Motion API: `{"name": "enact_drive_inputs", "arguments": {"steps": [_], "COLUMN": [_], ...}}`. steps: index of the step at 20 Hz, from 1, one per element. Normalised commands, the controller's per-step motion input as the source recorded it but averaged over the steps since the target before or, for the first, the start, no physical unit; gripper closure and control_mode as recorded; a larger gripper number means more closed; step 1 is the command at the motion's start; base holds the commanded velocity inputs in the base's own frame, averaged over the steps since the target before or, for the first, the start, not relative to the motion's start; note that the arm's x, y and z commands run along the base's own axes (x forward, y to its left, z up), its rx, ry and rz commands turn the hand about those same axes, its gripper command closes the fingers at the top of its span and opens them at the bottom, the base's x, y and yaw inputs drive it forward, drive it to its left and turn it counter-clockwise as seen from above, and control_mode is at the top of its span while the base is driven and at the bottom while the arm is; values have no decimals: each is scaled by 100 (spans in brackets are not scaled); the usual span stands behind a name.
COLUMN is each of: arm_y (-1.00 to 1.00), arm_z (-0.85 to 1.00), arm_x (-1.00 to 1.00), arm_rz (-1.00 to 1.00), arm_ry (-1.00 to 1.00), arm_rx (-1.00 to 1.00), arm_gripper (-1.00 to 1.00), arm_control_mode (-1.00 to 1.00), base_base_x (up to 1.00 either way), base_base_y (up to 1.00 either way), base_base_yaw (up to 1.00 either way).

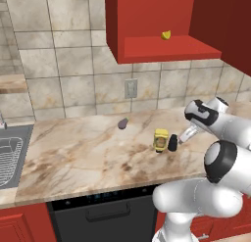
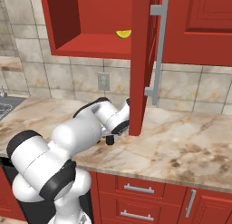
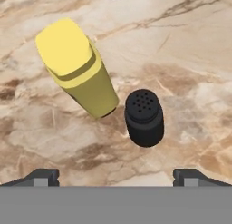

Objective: Pick the mustard and shaker from the counter and place them in the cabinet.

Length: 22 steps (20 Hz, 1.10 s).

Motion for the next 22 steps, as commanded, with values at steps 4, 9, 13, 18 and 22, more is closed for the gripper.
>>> {"name": "enact_drive_inputs", "arguments": {"steps": [4, 9, 13, 18, 22], "arm_y": [0, 1, 8, 13, 11], "arm_z": [-13, -7, -5, -8, -7], "arm_x": [0, 0, 3, 4, 9], "arm_rz": [1, 0, 0, 1, 1], "arm_ry": [-1, -2, -3, -1, -1], "arm_rx": [2, 2, 2, 3, 3], "arm_gripper": [-100, -100, -100, -100, -100], "arm_control_mode": [-100, -100, -100, -100, -100], "base_base_x": [0, 0, 0, 0, 0], "base_base_y": [0, 0, 0, 0, 0], "base_base_yaw": [0, 0, 0, 0, 0]}}
